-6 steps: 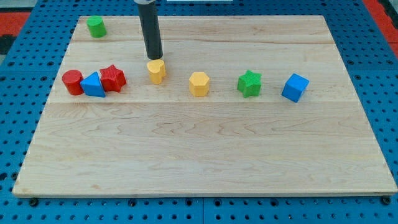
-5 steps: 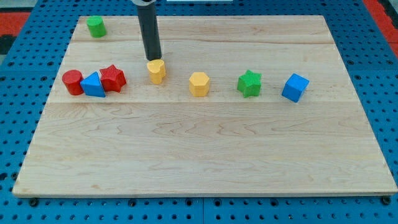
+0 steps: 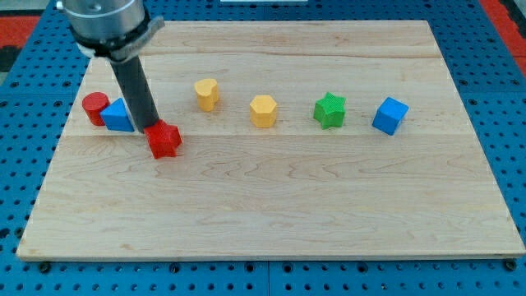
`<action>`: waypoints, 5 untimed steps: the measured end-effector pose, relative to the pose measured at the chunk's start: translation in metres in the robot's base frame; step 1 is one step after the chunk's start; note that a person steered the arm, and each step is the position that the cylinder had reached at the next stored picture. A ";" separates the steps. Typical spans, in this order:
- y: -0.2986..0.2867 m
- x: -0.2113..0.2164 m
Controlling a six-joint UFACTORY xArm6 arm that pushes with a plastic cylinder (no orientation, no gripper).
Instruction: Move the red star closer to the yellow hexagon
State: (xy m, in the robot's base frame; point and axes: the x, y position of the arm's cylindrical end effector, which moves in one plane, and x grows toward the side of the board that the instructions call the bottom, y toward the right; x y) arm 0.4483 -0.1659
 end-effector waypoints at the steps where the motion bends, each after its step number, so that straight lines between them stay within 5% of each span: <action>1: 0.000 0.044; 3: 0.086 0.020; 4: 0.091 0.070; 5: 0.105 0.051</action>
